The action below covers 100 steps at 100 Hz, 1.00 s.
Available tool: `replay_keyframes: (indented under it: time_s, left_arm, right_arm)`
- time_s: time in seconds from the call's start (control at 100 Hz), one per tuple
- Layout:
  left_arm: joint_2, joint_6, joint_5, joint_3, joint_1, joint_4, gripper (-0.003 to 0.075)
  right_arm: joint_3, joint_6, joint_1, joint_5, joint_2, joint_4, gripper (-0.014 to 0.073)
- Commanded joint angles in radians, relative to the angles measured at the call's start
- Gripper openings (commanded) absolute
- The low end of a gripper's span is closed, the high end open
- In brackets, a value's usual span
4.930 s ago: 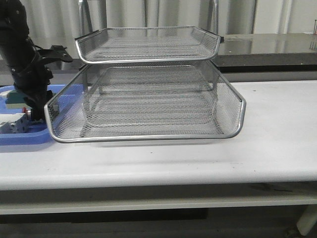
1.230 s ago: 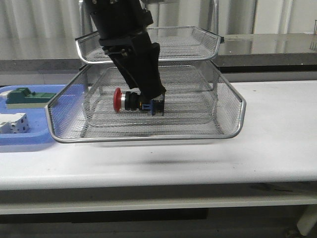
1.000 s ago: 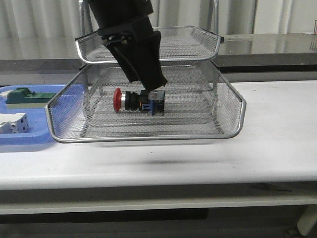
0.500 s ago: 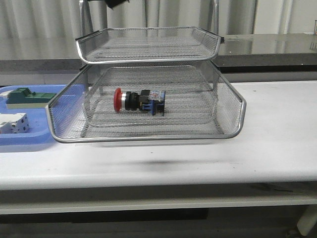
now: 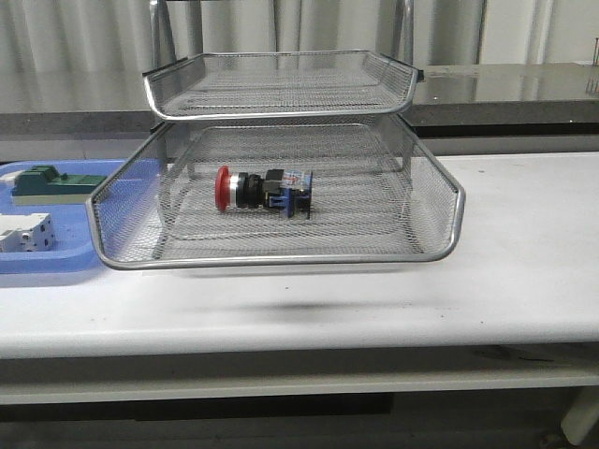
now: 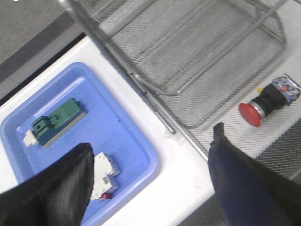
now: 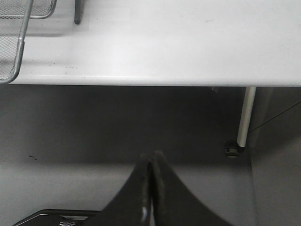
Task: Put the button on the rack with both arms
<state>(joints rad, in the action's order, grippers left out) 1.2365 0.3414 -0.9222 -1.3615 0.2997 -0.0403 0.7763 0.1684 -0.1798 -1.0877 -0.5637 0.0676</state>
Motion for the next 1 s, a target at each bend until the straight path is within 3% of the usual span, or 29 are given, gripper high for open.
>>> replay_keyframes:
  time_s: [0.0, 0.26, 0.52, 0.71, 0.99]
  left_arm:
    - [-0.104, -0.027, 0.16, 0.067, -0.061, -0.011, 0.0494]
    - [-0.357, -0.028, 0.437, 0.376, -0.214, -0.065, 0.0494]
    - [-0.609, -0.028, 0.737, 0.666, -0.247, -0.124, 0.0494]
    - [-0.752, -0.028, 0.784, 0.789, -0.247, -0.213, 0.0494]
    - [-0.911, -0.028, 0.786, 0.91, -0.247, -0.222, 0.0494]
  right_arm:
    - [0.033, -0.004, 0.004, 0.047, -0.003, 0.02, -0.0067]
    - [0.033, -0.004, 0.004, 0.047, -0.003, 0.02, -0.0067]
    - [0.033, -0.004, 0.004, 0.047, -0.003, 0.02, -0.0067]
    - [0.033, -0.004, 0.004, 0.047, -0.003, 0.02, -0.0067]
    - [0.033, -0.004, 0.004, 0.047, -0.003, 0.02, -0.0067]
